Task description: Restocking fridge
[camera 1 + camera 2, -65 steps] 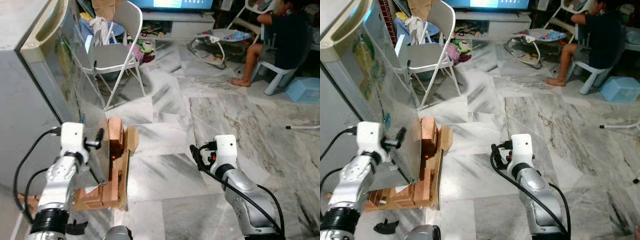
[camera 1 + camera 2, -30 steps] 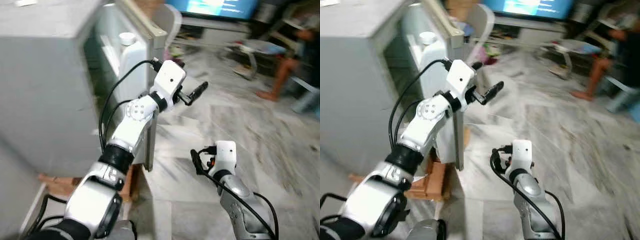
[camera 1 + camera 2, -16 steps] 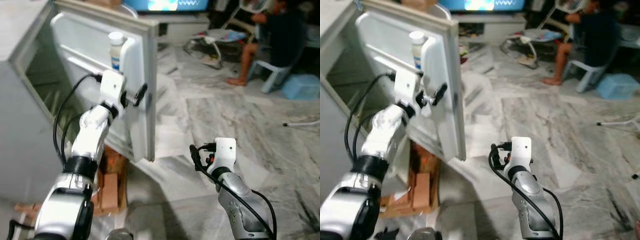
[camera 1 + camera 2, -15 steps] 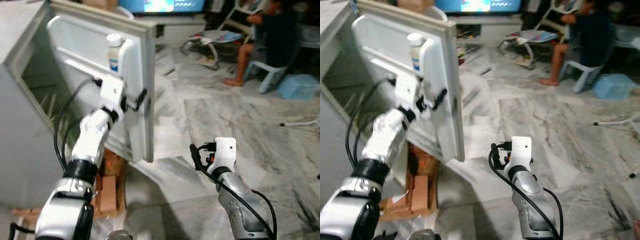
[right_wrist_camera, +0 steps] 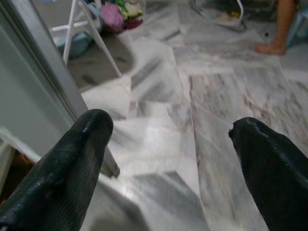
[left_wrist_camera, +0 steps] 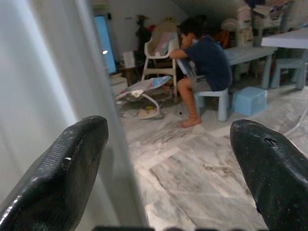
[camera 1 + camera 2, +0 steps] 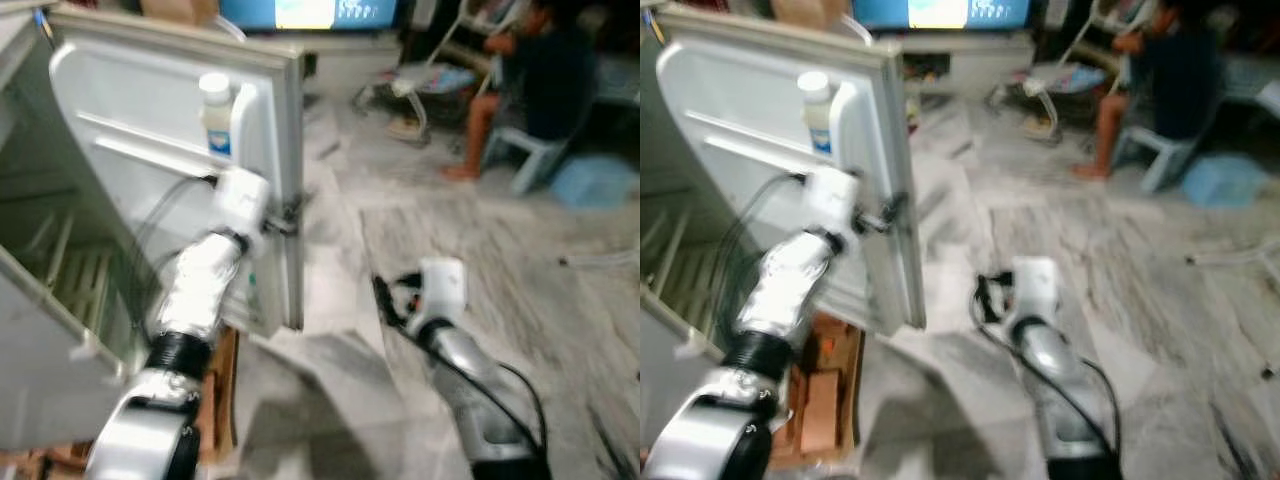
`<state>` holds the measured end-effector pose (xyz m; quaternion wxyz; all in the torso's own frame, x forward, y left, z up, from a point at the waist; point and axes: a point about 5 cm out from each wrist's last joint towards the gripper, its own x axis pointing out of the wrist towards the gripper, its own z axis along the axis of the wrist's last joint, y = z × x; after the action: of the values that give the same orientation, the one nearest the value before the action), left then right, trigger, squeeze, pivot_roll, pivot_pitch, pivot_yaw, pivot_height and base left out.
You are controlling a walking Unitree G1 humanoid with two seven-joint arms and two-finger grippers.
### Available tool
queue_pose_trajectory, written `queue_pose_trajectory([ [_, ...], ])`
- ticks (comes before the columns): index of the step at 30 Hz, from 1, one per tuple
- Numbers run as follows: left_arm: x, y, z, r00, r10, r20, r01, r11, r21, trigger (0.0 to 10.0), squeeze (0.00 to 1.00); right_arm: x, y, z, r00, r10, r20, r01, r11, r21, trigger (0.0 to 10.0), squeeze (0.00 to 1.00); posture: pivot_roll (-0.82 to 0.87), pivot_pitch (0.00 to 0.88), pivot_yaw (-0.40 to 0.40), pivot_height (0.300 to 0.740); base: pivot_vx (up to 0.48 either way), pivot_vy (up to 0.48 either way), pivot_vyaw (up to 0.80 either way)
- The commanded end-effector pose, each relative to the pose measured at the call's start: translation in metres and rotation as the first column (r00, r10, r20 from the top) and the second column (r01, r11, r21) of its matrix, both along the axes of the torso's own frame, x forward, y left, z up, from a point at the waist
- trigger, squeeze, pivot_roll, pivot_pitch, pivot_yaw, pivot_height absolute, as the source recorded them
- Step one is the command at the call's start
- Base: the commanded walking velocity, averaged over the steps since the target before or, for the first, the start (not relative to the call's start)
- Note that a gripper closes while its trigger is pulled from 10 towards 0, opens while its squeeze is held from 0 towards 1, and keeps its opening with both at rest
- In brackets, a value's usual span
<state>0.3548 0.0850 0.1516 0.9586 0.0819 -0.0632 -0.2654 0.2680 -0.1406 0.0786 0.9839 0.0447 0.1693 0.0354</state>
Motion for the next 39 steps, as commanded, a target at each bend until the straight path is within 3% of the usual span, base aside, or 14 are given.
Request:
queue_pose_trajectory([
  [1, 0.005, 0.009, 0.005, 1.0, 0.015, 0.011, -0.015, 1.0, 0.025, 10.0, 0.0, 0.004, 0.009, 0.006, 0.999, 0.015, 0.029, -0.016, 1.0, 0.015, 10.0, 0.0, 0.12, 0.001, -0.034, 0.74, 0.48, 0.0, 0.0],
  [11, 0.016, -0.001, 0.004, 0.999, 0.037, -0.017, -0.035, 0.994, 0.103, 10.0, 0.0, 0.006, 0.009, 0.006, 0.999, 0.009, 0.036, -0.01, 1.0, 0.014, 10.0, 0.0, 0.11, 0.0, -0.029, 0.74, 0.48, 0.0, 0.0],
  [17, 0.014, -0.02, 0.001, 0.998, -0.061, -0.024, 0.064, 0.984, 0.168, 10.0, 0.0, 0.009, 0.01, 0.007, 0.999, 0.006, 0.045, -0.007, 1.0, 0.014, 10.0, 0.0, 0.11, 0.0, -0.029, 0.74, 0.48, 0.0, 0.0],
  [23, 0.015, -0.035, 0.006, 0.995, -0.097, 0.002, 0.094, 0.975, 0.2, 10.0, 0.0, 0.01, 0.01, 0.008, 0.999, 0.006, 0.053, -0.006, 1.0, 0.006, 10.0, 0.0, 0.11, 0.0, -0.03, 0.74, 0.48, 0.0, 0.0],
  [28, 0.016, -0.024, -0.008, 1.0, -0.014, -0.018, 0.018, 0.968, 0.249, 10.0, 0.0, 0.01, 0.005, 0.008, 0.998, -0.005, 0.059, 0.005, 1.0, -0.012, 10.0, 0.0, 0.11, 0.0, -0.026, 0.74, 0.48, 0.0, 0.0],
  [32, 0.013, -0.019, -0.01, 1.0, -0.03, 0.01, 0.026, 0.964, 0.264, 10.0, 0.0, 0.01, 0.005, 0.009, 0.997, -0.013, 0.07, 0.013, 1.0, -0.004, 10.0, 0.0, 0.1, 0.0, -0.023, 0.74, 0.48, 0.0, 0.0],
  [35, 0.007, -0.005, -0.016, 1.0, -0.02, 0.02, 0.013, 0.961, 0.275, 10.0, 0.0, 0.011, 0.006, 0.011, 0.996, -0.016, 0.085, 0.016, 1.0, 0.001, 10.0, 0.0, 0.1, 0.0, -0.02, 0.74, 0.48, 0.0, 0.0],
  [38, -0.006, 0.021, -0.034, 0.999, 0.037, -0.028, -0.029, 0.972, 0.235, 10.0, 0.0, 0.011, 0.006, 0.01, 0.996, -0.019, 0.087, 0.018, 1.0, 0.004, 10.0, 0.0, 0.12, 0.0, -0.02, 0.74, 0.48, 0.0, 0.0],
  [39, -0.006, 0.021, -0.034, 0.999, 0.037, -0.028, -0.029, 0.972, 0.235, 10.0, 0.0, 0.011, 0.006, 0.01, 0.996, -0.019, 0.087, 0.018, 1.0, 0.004, 10.0, 0.0, 0.12, 0.0, -0.02, 0.74, 0.48, 0.0, 0.0],
])
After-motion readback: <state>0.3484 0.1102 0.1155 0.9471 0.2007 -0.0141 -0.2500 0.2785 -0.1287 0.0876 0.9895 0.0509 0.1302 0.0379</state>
